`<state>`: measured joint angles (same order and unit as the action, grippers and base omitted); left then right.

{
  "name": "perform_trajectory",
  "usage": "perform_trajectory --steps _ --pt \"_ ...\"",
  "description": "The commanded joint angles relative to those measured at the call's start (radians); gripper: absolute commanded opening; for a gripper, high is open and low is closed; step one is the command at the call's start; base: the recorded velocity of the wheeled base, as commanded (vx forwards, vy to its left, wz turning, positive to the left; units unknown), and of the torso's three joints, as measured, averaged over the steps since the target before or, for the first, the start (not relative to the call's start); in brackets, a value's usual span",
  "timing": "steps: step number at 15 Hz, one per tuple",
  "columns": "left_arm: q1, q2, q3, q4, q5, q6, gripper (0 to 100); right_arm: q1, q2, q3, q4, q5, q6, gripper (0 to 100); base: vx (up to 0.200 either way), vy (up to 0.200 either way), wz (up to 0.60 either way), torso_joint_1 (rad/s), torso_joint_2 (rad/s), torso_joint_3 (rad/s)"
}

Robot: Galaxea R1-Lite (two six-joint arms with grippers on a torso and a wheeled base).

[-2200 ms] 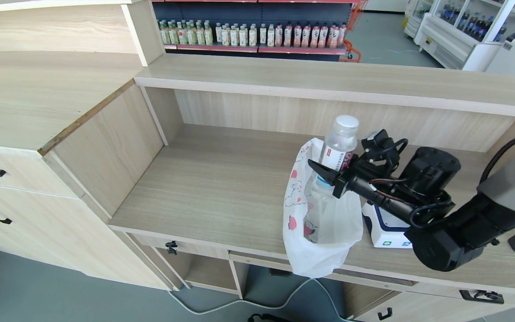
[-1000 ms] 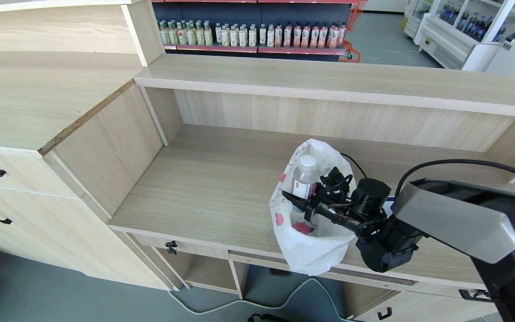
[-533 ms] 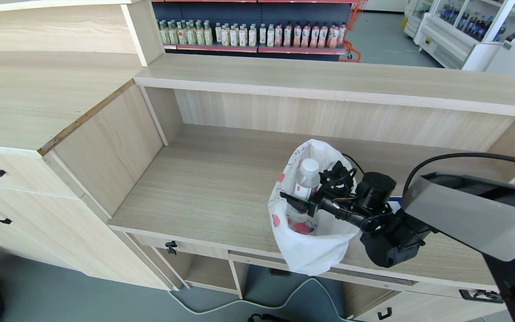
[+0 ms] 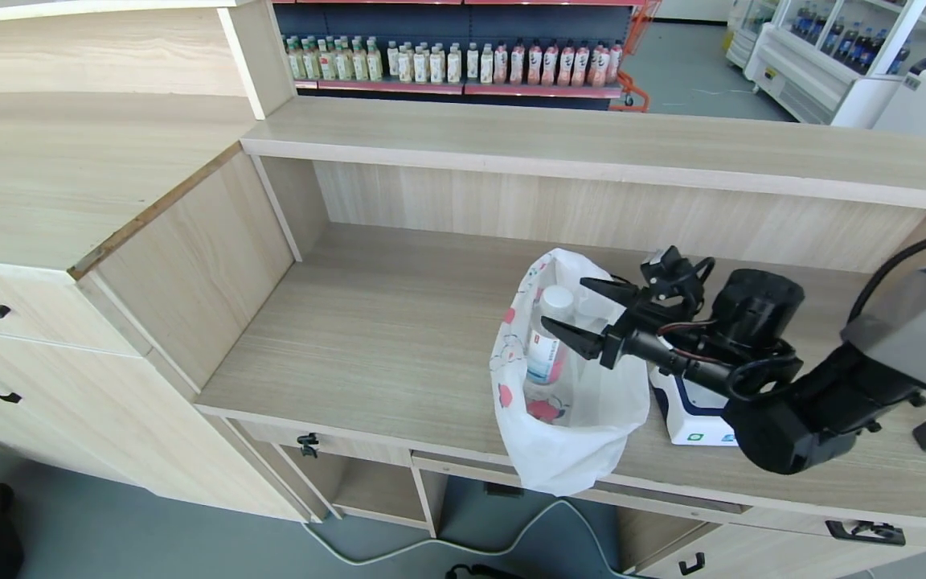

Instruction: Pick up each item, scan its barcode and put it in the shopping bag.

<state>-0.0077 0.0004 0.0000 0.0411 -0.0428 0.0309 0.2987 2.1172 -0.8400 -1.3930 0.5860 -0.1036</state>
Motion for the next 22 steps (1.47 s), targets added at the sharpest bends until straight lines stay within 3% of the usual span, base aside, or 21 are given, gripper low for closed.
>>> perform_trajectory --steps 1,4,8,12,19,22 --pt "0.000 0.000 0.000 0.000 0.000 0.000 100 -0.109 -0.253 0.167 0.080 -0.003 0.002 100 0.000 0.000 0.00 0.000 0.00 0.000" --pt "0.000 0.000 0.000 0.000 0.000 0.000 100 -0.306 -0.565 0.318 0.319 -0.043 -0.010 100 0.000 0.000 0.00 0.000 0.00 0.000" --pt "0.000 0.000 0.000 0.000 0.000 0.000 100 -0.540 -0.766 0.328 0.715 -0.126 -0.027 100 0.000 0.000 0.00 0.000 0.00 0.000" --pt "0.000 0.000 0.000 0.000 0.000 0.000 100 -0.632 -0.757 0.368 0.743 -0.127 -0.084 100 0.000 0.000 0.00 0.000 0.00 0.000" --pt "0.000 0.000 0.000 0.000 0.000 -0.002 100 -0.655 -0.760 0.420 0.743 -0.149 -0.102 100 0.000 0.000 0.00 0.000 0.00 0.000" --pt "0.000 0.000 0.000 0.000 0.000 0.001 100 -0.688 -0.754 0.423 0.743 -0.150 -0.105 100 0.000 -0.200 0.00 0.002 0.00 0.004"
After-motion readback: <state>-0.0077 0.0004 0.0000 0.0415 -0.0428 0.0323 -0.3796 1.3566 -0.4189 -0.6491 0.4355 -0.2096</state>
